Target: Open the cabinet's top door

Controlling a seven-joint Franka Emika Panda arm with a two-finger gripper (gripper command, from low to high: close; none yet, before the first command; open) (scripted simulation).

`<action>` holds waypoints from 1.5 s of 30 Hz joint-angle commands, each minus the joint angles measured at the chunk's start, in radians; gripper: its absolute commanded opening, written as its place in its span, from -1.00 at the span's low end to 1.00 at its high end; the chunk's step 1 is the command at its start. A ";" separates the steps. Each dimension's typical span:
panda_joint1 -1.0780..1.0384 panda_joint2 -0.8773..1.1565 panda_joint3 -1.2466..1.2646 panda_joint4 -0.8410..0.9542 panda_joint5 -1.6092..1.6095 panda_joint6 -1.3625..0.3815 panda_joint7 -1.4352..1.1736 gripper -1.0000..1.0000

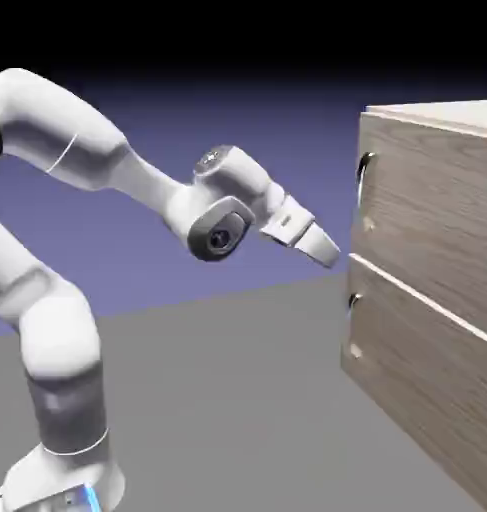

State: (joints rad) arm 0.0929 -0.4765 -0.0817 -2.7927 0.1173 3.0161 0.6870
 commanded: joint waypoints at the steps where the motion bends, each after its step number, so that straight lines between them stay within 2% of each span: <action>1: 0.030 0.035 -0.030 0.006 0.044 -0.008 -0.020 0.00; 45: 1.349 1.559 -1.363 0.289 1.957 -0.349 -0.900 0.00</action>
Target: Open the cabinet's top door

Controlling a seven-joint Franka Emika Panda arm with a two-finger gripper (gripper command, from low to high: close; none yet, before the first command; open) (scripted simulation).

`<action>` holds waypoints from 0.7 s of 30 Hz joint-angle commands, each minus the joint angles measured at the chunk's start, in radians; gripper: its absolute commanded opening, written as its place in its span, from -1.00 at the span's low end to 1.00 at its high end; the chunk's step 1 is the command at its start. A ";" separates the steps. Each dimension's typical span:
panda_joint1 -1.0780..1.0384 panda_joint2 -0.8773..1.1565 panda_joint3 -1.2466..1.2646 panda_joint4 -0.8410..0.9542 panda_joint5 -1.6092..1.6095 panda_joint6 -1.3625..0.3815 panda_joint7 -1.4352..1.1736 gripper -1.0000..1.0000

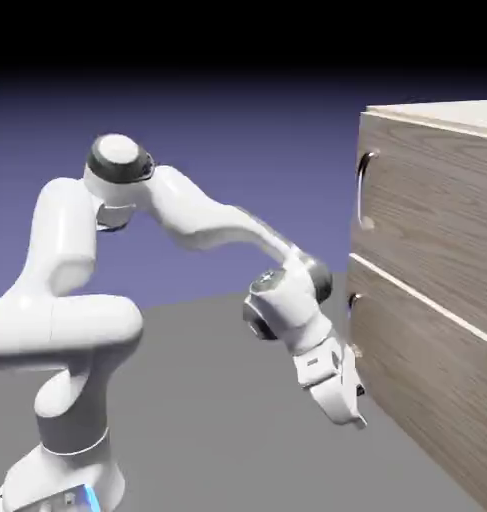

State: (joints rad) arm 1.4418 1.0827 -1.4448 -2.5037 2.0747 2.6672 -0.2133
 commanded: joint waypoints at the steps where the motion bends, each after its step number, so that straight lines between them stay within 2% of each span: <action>1: 0.030 0.035 -0.030 0.006 0.044 -0.008 -0.020 0.00; 13: 0.390 0.450 -0.394 0.083 0.565 -0.101 -0.260 0.00; 15: 0.401 0.463 -0.405 0.086 0.582 -0.104 -0.268 0.00; 20: 0.251 0.452 -0.377 0.235 0.614 -0.104 -0.262 0.00; 21: 0.251 0.452 -0.377 0.235 0.614 -0.104 -0.262 -1.00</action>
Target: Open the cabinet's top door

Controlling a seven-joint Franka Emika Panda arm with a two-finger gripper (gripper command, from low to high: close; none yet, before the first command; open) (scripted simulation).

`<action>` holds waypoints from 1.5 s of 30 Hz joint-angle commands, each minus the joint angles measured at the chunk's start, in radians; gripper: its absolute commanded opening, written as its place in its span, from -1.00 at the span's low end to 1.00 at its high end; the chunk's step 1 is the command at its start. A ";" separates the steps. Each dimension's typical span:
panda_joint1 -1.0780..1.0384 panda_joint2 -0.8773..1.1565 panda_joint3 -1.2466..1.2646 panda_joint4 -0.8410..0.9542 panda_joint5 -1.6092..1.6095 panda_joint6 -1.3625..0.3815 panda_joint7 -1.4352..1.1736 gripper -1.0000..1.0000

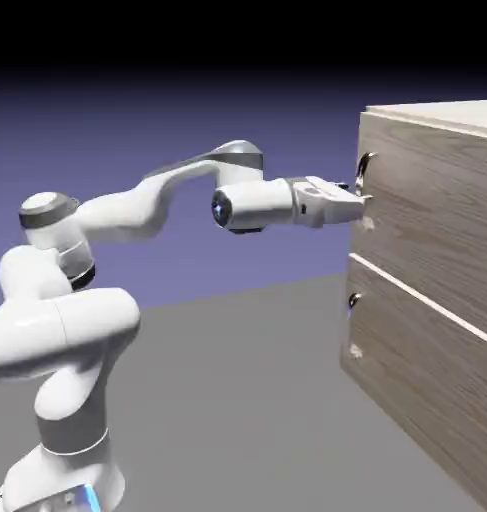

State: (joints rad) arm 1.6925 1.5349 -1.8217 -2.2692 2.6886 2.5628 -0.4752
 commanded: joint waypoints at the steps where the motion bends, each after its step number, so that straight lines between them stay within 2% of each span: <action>1: 0.000 0.000 0.000 0.000 0.000 0.000 0.000 -1.00; 15: 0.273 0.007 -0.187 -0.503 -0.032 -0.526 -0.169 -1.00; 24: 0.271 -0.007 -0.404 -0.718 -0.205 -0.917 -0.258 -1.00; 35: 0.029 -0.135 -0.673 -0.780 -0.519 -1.396 -0.415 -1.00; 45: -0.286 -0.448 -0.799 -0.645 -0.934 -1.771 -0.716 -1.00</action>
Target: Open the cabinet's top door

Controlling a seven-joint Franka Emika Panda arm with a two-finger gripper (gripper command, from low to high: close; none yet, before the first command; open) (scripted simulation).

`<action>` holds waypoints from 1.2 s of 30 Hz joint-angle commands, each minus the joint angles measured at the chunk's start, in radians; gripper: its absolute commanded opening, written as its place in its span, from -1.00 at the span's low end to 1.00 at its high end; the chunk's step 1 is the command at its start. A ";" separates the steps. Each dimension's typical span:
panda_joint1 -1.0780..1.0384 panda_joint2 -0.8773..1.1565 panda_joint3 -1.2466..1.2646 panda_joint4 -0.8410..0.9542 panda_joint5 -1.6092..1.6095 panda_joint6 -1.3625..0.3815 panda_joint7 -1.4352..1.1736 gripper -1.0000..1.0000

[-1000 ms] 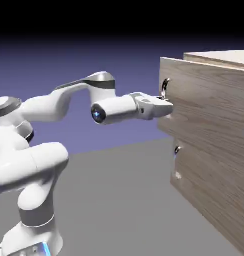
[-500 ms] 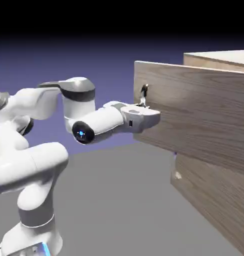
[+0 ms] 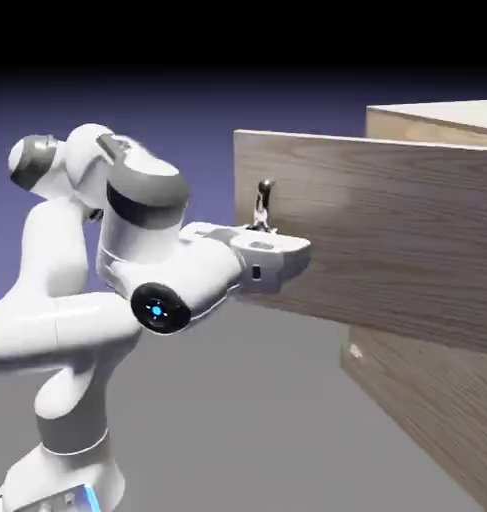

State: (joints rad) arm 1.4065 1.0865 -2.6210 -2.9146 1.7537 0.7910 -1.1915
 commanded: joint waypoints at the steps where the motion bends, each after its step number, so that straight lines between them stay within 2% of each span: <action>1: -0.025 -0.036 -0.002 0.021 -0.043 -0.021 -0.034 -1.00; 8: -0.148 -0.290 0.004 0.188 -0.322 -0.100 -0.253 -1.00; 18: -0.223 -0.652 0.040 0.460 -0.635 -0.098 -0.434 -1.00; 36: -0.181 -1.299 0.108 1.061 -0.996 -0.131 -0.386 -1.00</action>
State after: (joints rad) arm 1.2258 -0.2121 -2.5131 -1.8536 0.7570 0.6593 -1.5780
